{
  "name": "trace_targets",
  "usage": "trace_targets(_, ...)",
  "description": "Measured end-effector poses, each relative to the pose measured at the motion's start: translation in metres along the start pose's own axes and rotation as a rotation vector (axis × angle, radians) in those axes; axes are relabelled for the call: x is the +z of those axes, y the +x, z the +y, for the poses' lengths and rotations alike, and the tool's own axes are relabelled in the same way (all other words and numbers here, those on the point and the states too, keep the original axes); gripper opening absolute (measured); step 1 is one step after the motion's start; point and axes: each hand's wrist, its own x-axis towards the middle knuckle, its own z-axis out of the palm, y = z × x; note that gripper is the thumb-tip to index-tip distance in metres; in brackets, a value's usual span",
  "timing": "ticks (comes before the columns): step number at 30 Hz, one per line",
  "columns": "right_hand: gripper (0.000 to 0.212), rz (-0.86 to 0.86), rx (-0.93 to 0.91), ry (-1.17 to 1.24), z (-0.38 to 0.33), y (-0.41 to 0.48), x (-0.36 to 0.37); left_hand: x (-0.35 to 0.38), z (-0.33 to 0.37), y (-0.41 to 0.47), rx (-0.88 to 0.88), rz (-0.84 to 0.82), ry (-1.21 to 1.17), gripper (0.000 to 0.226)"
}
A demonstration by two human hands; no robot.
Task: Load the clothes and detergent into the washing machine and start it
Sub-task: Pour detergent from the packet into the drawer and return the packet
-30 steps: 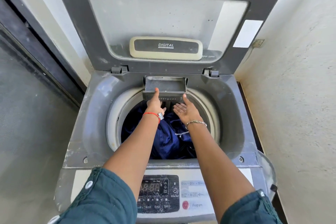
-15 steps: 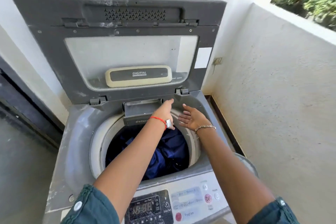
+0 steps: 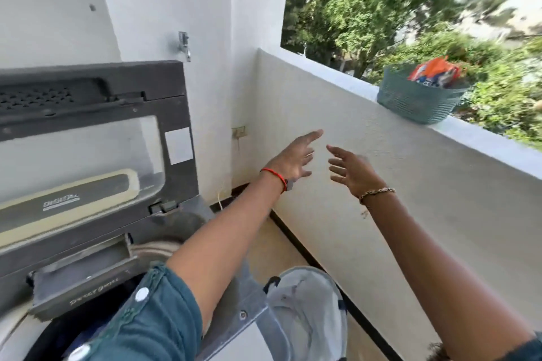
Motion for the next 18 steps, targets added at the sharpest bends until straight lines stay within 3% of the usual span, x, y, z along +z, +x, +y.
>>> trace_targets(5, 0.067, 0.213, -0.322, -0.265, -0.036, 0.066, -0.100, 0.089, 0.035, 0.086, 0.258, -0.004, 0.299, 0.078)
trace_targets(11, 0.073, 0.444, -0.669, -0.536, -0.079, 0.144, -0.182, 0.158, 0.072, 0.190, 0.519, 0.046, 0.546, 0.101)
trace_targets(18, 0.087, 0.575, -0.773, -0.523, -0.113, 0.225, -0.216, 0.180, 0.101, 0.264, 0.662, 0.106, 0.851, 0.105)
